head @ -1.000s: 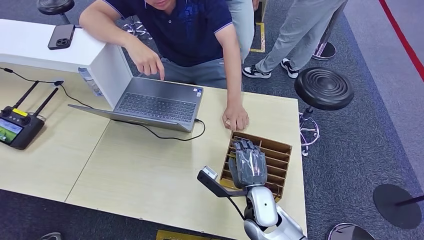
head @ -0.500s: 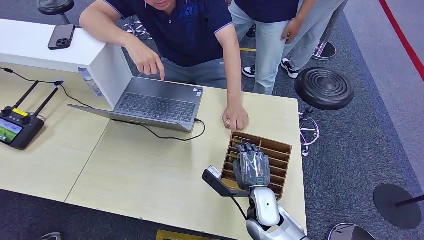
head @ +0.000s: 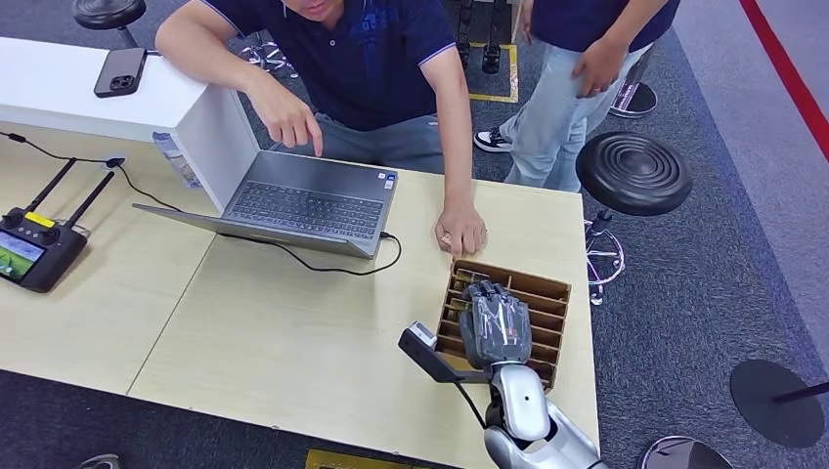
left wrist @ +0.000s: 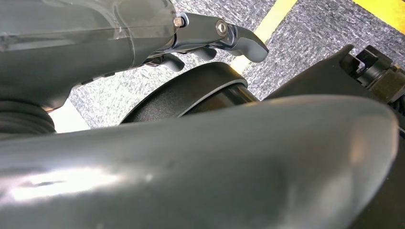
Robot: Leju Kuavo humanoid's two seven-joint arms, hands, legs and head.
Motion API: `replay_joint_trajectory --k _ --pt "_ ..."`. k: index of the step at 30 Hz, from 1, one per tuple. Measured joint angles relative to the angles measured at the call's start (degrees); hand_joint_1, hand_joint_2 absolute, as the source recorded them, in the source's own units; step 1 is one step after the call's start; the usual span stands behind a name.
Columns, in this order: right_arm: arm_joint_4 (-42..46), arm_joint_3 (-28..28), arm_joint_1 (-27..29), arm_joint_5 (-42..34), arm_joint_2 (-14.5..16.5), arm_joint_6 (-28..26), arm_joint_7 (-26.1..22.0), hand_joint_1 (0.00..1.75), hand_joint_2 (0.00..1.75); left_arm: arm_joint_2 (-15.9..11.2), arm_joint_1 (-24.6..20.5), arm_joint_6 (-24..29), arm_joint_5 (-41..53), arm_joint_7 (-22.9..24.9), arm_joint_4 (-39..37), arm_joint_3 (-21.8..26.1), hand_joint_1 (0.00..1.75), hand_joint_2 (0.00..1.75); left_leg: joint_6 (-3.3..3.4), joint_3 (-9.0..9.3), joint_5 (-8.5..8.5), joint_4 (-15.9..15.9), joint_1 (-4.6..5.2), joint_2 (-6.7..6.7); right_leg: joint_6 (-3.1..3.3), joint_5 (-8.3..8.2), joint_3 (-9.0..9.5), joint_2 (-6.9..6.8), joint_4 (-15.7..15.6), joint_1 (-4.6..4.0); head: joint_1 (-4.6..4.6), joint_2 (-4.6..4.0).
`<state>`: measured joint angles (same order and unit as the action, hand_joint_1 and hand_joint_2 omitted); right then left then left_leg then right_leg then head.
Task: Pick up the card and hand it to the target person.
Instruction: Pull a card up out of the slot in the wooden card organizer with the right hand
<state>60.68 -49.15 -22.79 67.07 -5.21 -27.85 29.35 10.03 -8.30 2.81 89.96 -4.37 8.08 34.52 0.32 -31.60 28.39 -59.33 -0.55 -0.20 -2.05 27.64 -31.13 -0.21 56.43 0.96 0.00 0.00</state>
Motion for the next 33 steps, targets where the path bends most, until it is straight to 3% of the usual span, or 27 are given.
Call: replay_joint_trajectory --k 16,27,29,33 --pt "-0.07 -0.17 -0.05 -0.42 0.23 -0.48 -0.49 1.17 1.75 0.11 -0.09 0.16 0.04 -0.27 0.00 0.23 0.00 0.00 0.00 -0.01 0.04 -0.05 -0.01 0.00 -0.02 0.04 -0.01 0.00 0.05 0.00 0.00 0.00" --pt "0.10 -0.13 -0.11 -0.88 0.09 -0.72 -0.75 1.30 1.75 0.08 -0.27 0.26 0.04 -1.08 0.07 -0.08 0.00 0.00 0.00 -0.02 0.01 -0.02 -0.01 0.01 0.00 0.00 -0.02 0.01 0.01 -0.01 0.00 0.00" --pt "0.14 -0.10 -0.10 -0.92 0.02 -0.74 -0.77 1.34 1.75 0.09 -0.28 0.25 0.04 -1.22 0.06 -0.15 0.00 0.00 0.00 -0.01 0.04 -0.06 0.00 -0.01 -0.03 0.04 -0.02 -0.01 0.06 0.00 0.00 0.00" --pt "0.30 -0.04 -0.06 -1.03 -0.10 -0.87 -0.84 1.73 1.75 0.20 -0.23 0.23 0.03 -1.47 0.04 -0.10 0.00 0.00 0.00 -0.01 0.07 -0.09 0.00 -0.03 -0.05 0.08 -0.02 -0.02 0.10 0.01 0.00 0.00"
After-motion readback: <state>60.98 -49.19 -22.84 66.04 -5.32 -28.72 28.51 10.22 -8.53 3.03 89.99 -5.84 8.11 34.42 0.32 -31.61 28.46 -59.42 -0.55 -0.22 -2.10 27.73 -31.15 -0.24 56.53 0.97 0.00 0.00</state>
